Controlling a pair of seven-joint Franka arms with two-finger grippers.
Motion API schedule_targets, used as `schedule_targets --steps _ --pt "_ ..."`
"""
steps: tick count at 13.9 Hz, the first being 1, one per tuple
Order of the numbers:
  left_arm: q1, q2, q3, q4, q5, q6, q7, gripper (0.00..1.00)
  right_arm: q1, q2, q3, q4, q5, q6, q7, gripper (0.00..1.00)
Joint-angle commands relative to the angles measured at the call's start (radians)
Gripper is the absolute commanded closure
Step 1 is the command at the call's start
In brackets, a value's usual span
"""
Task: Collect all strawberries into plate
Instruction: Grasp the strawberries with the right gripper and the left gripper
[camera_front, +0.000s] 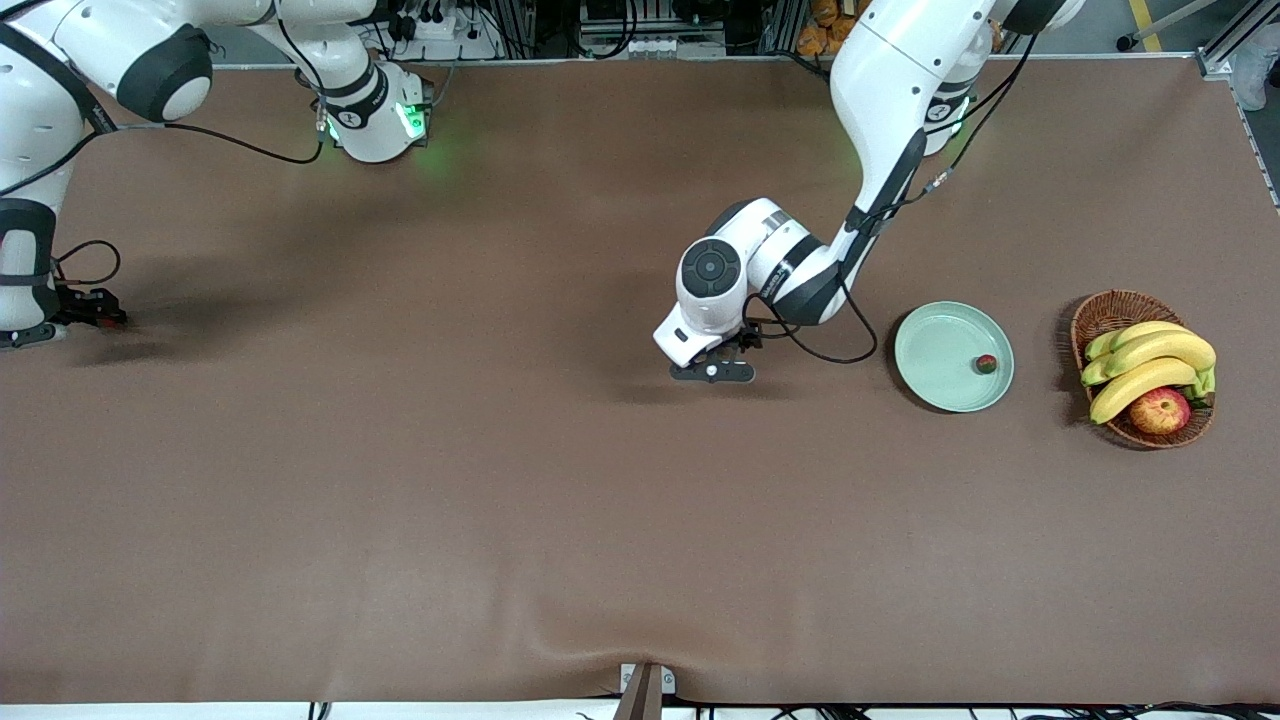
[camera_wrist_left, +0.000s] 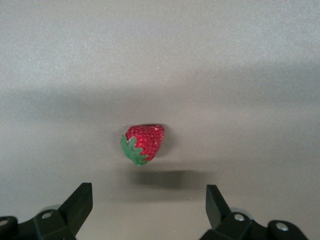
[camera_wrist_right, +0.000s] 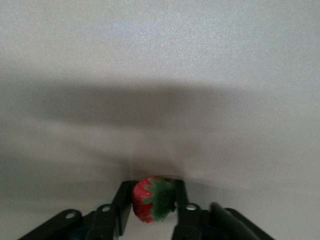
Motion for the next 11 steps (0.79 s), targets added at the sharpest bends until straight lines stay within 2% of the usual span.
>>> schedule_targets --steps 1,3,7,11 --pt "0.014 0.011 0.000 -0.004 0.007 0.060 0.025 0.00 0.008 -0.018 0.010 -0.001 0.022 -0.004 -0.029 1.00" --pt "0.017 0.051 0.003 0.024 0.016 0.120 0.028 0.00 0.044 -0.022 -0.008 0.006 0.020 -0.013 -0.017 1.00" --pt "0.017 0.059 0.005 0.024 0.016 0.134 0.034 0.00 0.224 -0.021 -0.168 0.033 0.010 -0.162 0.089 1.00" --pt "0.040 0.051 0.006 0.004 0.022 0.134 0.081 0.00 0.421 -0.021 -0.294 0.039 0.008 -0.292 0.242 1.00"
